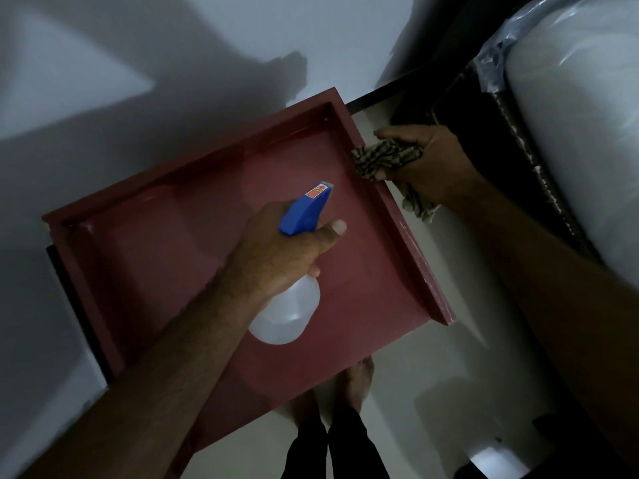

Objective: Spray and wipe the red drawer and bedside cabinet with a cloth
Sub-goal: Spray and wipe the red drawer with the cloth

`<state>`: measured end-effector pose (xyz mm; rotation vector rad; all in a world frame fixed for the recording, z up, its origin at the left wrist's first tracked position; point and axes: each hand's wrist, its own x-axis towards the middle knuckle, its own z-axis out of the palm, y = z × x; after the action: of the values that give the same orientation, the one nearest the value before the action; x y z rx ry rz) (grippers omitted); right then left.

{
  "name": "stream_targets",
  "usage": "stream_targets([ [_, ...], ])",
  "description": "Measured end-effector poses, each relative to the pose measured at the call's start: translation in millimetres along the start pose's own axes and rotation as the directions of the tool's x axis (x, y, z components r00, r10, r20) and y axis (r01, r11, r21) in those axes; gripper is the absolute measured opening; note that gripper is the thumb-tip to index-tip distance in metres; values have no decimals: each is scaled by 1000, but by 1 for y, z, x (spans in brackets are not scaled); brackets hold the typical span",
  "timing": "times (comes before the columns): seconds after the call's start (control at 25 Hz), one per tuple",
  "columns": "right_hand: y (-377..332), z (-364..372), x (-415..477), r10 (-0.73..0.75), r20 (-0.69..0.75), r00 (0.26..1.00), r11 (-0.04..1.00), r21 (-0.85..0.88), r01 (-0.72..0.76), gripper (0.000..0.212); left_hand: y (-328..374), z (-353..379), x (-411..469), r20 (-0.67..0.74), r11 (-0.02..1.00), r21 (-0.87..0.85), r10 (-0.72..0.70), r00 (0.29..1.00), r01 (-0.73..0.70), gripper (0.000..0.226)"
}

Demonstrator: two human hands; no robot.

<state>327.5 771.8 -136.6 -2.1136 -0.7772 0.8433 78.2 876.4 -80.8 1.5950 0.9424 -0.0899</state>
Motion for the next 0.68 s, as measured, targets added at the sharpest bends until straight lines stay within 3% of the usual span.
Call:
stream_targets([
  [0.2,-17,0,19,17,62,998,999,-50,-14,68,-2,8,0,-15,1000,-3,-29,999,29,56],
  [0.68,3,-7,-14,-27,33,999,996,-82,30,62,-3,23,-5,-25,999,-27,-30,999,29,55],
])
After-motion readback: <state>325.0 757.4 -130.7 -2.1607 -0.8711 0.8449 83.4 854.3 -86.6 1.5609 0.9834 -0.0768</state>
